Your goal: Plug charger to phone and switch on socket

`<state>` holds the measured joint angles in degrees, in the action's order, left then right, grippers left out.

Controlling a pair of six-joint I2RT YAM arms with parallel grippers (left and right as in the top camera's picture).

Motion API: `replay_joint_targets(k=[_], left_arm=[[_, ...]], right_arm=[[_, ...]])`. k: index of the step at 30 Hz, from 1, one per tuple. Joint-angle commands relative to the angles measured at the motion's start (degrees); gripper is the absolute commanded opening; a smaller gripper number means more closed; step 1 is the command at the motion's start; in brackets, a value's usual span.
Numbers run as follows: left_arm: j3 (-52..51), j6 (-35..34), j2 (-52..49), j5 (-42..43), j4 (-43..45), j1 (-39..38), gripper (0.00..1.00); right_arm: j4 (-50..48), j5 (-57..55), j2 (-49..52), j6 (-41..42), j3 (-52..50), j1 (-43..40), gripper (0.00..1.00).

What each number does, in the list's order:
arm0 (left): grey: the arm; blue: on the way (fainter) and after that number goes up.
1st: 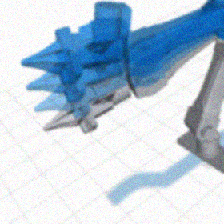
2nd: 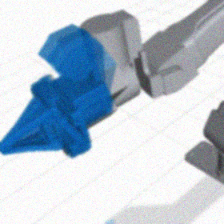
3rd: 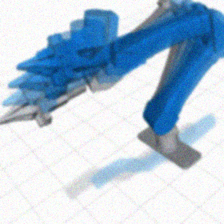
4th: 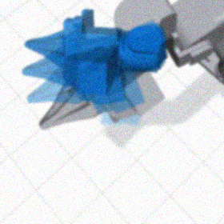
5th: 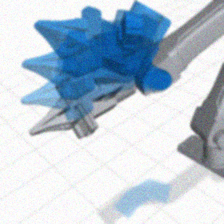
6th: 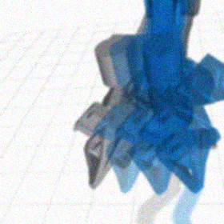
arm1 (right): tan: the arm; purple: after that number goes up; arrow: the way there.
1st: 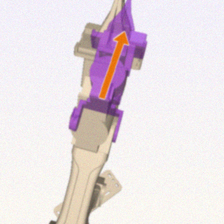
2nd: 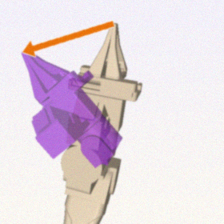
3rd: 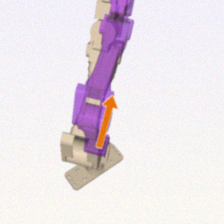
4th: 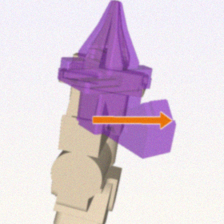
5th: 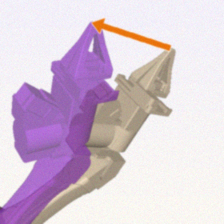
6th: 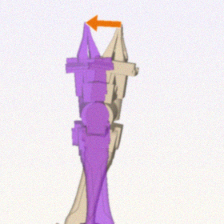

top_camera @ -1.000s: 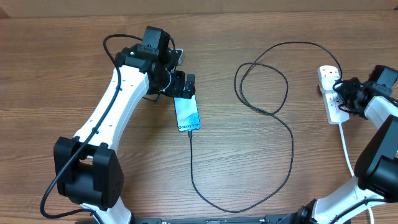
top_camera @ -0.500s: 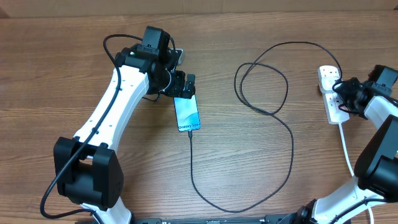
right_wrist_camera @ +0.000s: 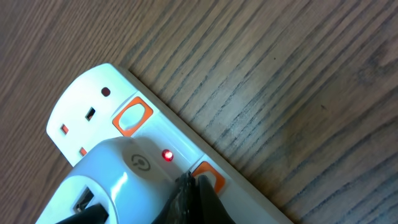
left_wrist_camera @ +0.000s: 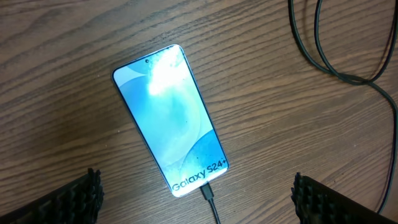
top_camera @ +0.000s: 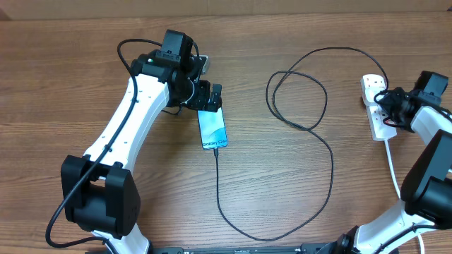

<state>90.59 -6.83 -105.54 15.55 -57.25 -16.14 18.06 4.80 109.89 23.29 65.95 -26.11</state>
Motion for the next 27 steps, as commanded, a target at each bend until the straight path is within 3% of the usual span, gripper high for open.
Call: replay_joint_targets(k=[1,10,15,23,27], left_arm=[[0.70,1.25,0.68,-0.72,0.09,-0.13,1.00],[0.70,1.03,0.68,-0.74,-0.85,-0.13,1.00],[0.70,1.03,0.68,-1.16,-1.86,-0.13,1.00],[0.72,-2.51,0.68,-1.11,-3.82,-0.13,1.00],[0.72,-2.69,0.79,-0.90,-6.29,-0.13,0.99]], right_arm=[[2.05,7.54,1.57,-0.87,-0.37,4.63,0.04],[5.27,9.03,1.03,-1.53,0.20,4.39,0.04],[10.40,9.03,-4.46,-1.53,1.97,3.72,0.04],[19.89,9.75,-27.28,-3.10,2.01,5.55,0.04],[25.05,15.74,-37.18,-6.97,2.01,7.93,0.04]])
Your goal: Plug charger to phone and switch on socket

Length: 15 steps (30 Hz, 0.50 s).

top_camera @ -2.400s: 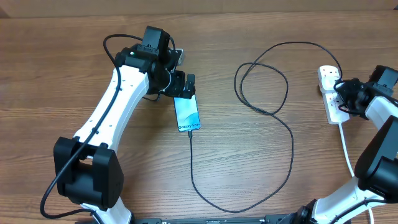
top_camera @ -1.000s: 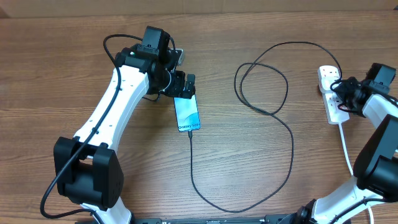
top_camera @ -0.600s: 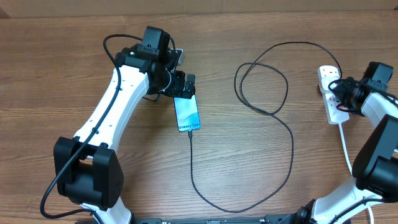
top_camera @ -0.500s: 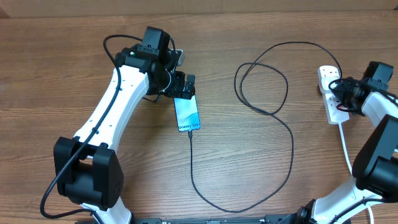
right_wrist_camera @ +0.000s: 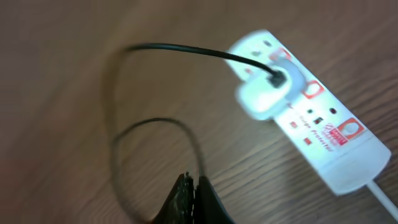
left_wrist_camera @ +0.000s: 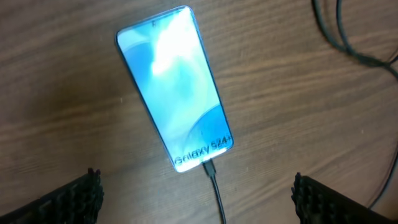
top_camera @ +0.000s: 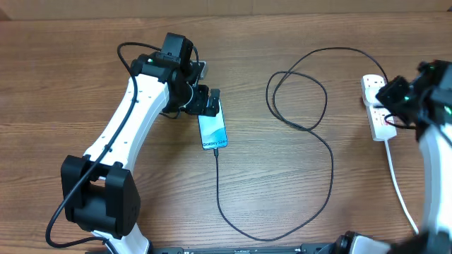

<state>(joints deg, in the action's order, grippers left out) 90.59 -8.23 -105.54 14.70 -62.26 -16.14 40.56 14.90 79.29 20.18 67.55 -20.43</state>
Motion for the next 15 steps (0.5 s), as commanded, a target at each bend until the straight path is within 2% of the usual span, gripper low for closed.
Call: replay_joint_targets(k=[1,3,7,15], left_arm=[[0.72,-1.27,1.01,-0.04,-2.29,-0.17,0.96],[0.72,-1.22,1.51,-0.07,-4.07,-0.42,0.92],[0.70,-1.18,3.87,-0.17,-6.91,-2.14,0.89],[-1.70,-2.60,16.76,-6.10,-10.08,-8.96,0.93]], right_arm=[[4.00,7.23,-8.85,-4.66,0.39,3.21,0.04],[7.21,9.20,-12.81,-6.29,0.37,5.60,0.04],[13.20,9.33,-18.51,-8.79,0.28,12.09,0.04],[17.49,9.18,-25.97,-9.20,-5.03,23.89,0.04]])
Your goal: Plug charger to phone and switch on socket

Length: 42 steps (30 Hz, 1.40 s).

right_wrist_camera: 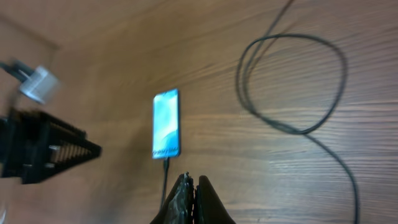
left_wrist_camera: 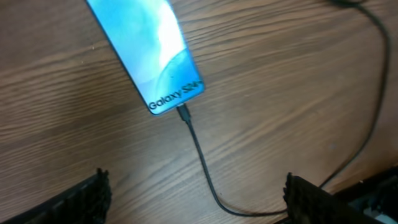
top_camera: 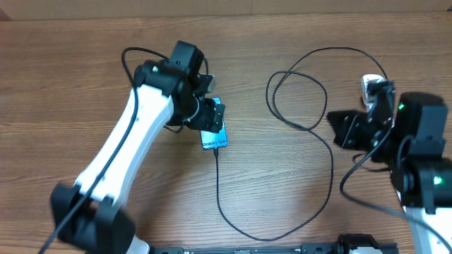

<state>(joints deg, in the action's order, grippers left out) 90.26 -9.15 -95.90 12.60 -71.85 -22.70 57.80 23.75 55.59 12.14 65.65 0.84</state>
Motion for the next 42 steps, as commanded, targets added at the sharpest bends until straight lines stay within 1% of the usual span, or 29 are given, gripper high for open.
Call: replay_joint_targets(k=[1,4,5,6,7,8,13,15,18,21,39,42], left_arm=[[-2.40,-2.49,9.42,-5.11,-0.50,-3.32,0.93],[-7.04,-5.44,16.74,-7.67,-0.09,-5.73,0.93],[-8.90,-6.29,19.21,-8.15,0.24,-6.36,0.94],[-11.30,-7.08,22.23,-8.55,0.72,-7.08,0.94],[-13.11,-7.65,24.55,-8.63,1.09,-7.58,0.94],[-15.41,-8.13,27.45,-8.59,1.66,-8.20,0.94],[-25.38,-10.82,40.68,-9.01,3.15,-10.25,0.95],[-28.57,-12.02,45.55,-9.03,3.50,-10.29,0.98],[-31.04,-14.29,51.04,-9.57,3.32,-10.27,1.00],[-31.26,-16.70,53.96,-10.95,2.49,-10.27,1.00],[-31.26,-16.76,53.99,-10.71,2.47,-10.27,0.99],[-31.28,-16.63,55.30,-10.69,1.92,-10.43,1.00]], right_arm=[[0.26,0.35,-3.15,-1.14,-4.52,3.58,0.09],[0.17,0.35,-5.33,-1.09,-8.63,5.70,0.39],[-0.02,0.35,-6.10,-1.09,-10.32,6.27,0.56],[-0.07,0.37,-6.69,-1.09,-11.76,6.58,0.76],[-0.07,0.39,-7.08,-1.07,-12.90,6.71,0.92],[-0.02,0.42,-7.43,-1.05,-14.12,6.71,1.00],[-0.04,0.35,-7.34,1.79,-17.31,6.71,1.00],[0.02,0.37,-7.04,1.77,-17.66,6.71,1.00],[0.00,0.33,-6.47,1.66,-17.66,6.71,1.00],[0.00,0.33,-5.53,1.68,-17.66,6.71,1.00],[-0.02,0.33,6.34,1.68,-17.66,6.71,1.00],[-0.04,0.33,8.11,1.68,-17.66,6.71,1.00]])
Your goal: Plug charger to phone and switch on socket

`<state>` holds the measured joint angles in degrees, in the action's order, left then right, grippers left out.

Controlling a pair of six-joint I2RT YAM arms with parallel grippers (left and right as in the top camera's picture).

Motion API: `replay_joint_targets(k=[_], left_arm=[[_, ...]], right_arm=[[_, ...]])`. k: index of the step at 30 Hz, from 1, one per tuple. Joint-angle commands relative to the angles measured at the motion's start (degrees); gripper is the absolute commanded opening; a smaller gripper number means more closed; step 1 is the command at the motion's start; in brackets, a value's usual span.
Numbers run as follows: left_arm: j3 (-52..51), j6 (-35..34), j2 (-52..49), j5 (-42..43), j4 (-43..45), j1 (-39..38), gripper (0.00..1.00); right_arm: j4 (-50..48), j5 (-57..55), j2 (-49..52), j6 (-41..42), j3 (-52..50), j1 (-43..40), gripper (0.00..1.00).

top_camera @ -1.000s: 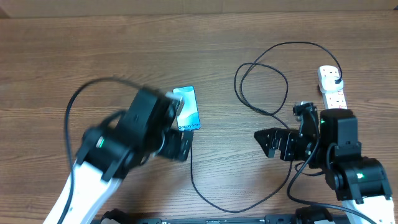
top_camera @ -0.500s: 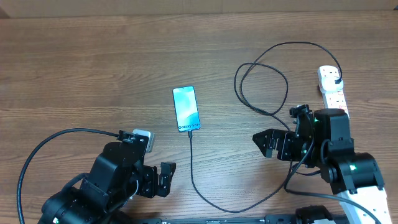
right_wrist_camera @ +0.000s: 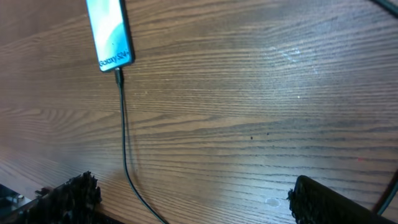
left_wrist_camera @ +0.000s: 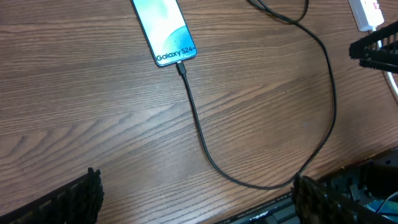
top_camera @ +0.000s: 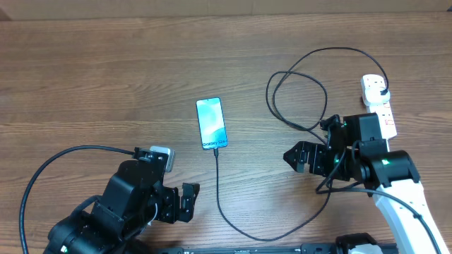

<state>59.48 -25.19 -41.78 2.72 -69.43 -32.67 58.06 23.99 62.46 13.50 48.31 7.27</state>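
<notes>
The phone (top_camera: 212, 123) lies face up with its screen lit, mid-table. A black charger cable (top_camera: 217, 185) is plugged into its near end and loops round to the white socket strip (top_camera: 378, 102) at the far right, where the charger plug sits. My left gripper (top_camera: 187, 202) hangs open at the near left, well short of the phone (left_wrist_camera: 165, 31). My right gripper (top_camera: 296, 156) is open too, right of the cable loop and left of the strip. The phone (right_wrist_camera: 109, 31) and cable (right_wrist_camera: 123, 124) show in the right wrist view. Both grippers (left_wrist_camera: 196, 186) (right_wrist_camera: 189, 186) hold nothing.
The wooden table (top_camera: 85, 77) carries only the phone, the cable and the strip. The cable forms a large loop (top_camera: 296, 99) between phone and strip. The strip's own white lead (top_camera: 417, 212) runs toward the near right edge under my right arm.
My left arm has drawn back from over the phone to the near left edge. My right gripper, shut before, is now open and sits lower, nearer the front of the table.
My left gripper hovered open over the plugged-in phone while my shut right gripper touched an orange switch on the strip, a red light glowing. Then the right gripper was clear of the strip. Later both arms were farther off, and now they rest near the front edge.
</notes>
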Motion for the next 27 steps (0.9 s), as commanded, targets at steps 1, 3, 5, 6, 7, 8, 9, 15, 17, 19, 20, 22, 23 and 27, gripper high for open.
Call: replay_joint_targets(k=[1,3,5,6,7,8,9,15,17,19,20,22,23,27], left_arm=[[-0.50,-0.57,1.86,-0.83,-1.33,-0.04,1.00],[-0.52,-0.57,3.56,-0.81,-2.49,1.22,1.00],[-0.52,-0.59,6.21,-1.51,-2.38,3.63,1.00],[-0.52,-0.59,7.72,-2.03,-1.95,5.16,1.00],[-0.59,-0.57,9.53,-2.97,-1.11,7.04,1.00],[-0.72,-0.55,11.13,-3.80,-0.13,8.68,1.00],[-1.14,-0.52,13.20,-4.83,1.27,10.84,1.00],[-9.68,9.97,26.47,-5.86,14.86,24.44,1.00],[-15.45,13.60,30.82,-5.81,22.29,27.50,1.00],[-20.15,14.51,33.70,-5.51,28.06,29.53,1.00],[-22.84,14.53,35.10,-5.05,31.41,30.58,1.00],[-27.96,14.53,37.31,-3.61,38.23,32.24,0.99],[-30.40,14.53,38.23,-2.67,41.77,32.94,1.00],[-39.52,14.51,41.59,-0.09,56.26,35.10,0.99]], right_arm=[[-0.31,0.09,1.90,0.33,-0.33,0.28,1.00],[-0.31,0.09,2.91,0.33,-0.33,0.28,1.00],[-0.31,0.09,3.91,0.33,-0.33,0.28,1.00],[-0.31,0.09,4.26,0.33,-0.33,0.28,1.00],[-0.31,0.09,4.63,0.33,-0.33,0.28,1.00],[-0.31,0.09,4.92,0.33,-0.33,0.28,1.00],[-0.31,0.09,5.22,0.33,-0.33,0.28,1.00],[-0.31,0.09,5.62,0.33,-0.33,0.28,1.00],[-0.33,0.09,5.62,0.33,-0.33,0.28,1.00],[-0.33,0.09,5.62,0.33,-0.33,0.28,1.00],[-0.31,0.09,5.62,0.33,-0.33,0.28,1.00],[-0.31,0.09,5.62,0.33,-0.33,0.28,1.00],[-0.33,0.09,5.62,0.33,-0.33,0.28,1.00],[-0.33,0.09,5.62,0.33,-0.33,0.28,1.00]])
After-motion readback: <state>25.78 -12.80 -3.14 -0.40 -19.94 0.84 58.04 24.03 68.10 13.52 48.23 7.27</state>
